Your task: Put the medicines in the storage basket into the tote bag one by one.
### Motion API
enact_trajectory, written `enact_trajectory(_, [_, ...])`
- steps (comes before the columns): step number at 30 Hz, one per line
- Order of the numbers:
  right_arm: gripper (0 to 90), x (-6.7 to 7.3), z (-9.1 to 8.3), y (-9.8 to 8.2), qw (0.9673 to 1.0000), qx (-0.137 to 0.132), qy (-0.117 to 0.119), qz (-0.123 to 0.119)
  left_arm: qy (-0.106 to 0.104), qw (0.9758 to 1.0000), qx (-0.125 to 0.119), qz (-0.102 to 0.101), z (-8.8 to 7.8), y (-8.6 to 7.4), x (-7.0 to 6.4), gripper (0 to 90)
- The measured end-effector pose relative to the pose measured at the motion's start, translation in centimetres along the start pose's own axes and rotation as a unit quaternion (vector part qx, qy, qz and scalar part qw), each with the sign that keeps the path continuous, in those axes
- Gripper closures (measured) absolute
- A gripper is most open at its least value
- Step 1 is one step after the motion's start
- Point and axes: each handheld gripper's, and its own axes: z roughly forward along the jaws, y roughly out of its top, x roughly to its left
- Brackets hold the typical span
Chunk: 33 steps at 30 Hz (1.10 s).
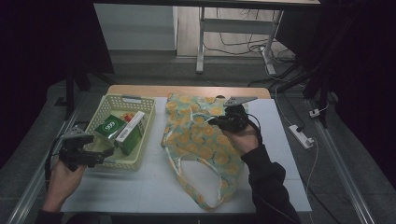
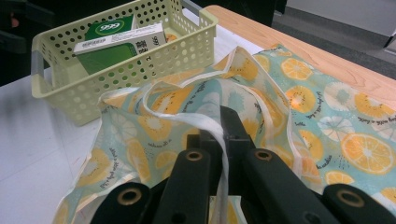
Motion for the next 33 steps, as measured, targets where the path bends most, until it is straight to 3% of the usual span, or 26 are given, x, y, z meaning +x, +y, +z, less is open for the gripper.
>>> enact_trajectory(14, [89.4,-0.1,-0.1,0.0,1.0000,-0.004,0.001,0.001,0.015,0.9997,0.018,-0.003,1.5,2.1,1.6,0.0])
enact_trajectory(18, [89.4,-0.1,-0.1,0.0,1.0000,-0.004,0.001,0.003,0.007,0.9997,0.020,-0.008,2.0,2.5,2.3,0.0])
enact_trajectory(26, [89.4,-0.1,0.1,-0.1,1.0000,-0.002,0.002,0.001,0.024,0.9990,0.036,0.001,2.8,3.7,3.5,0.0])
enact_trajectory(33, [89.4,-0.2,0.0,0.0,1.0000,-0.003,0.003,0.002,0.023,0.9981,0.057,0.002,3.9,4.4,4.8,0.0])
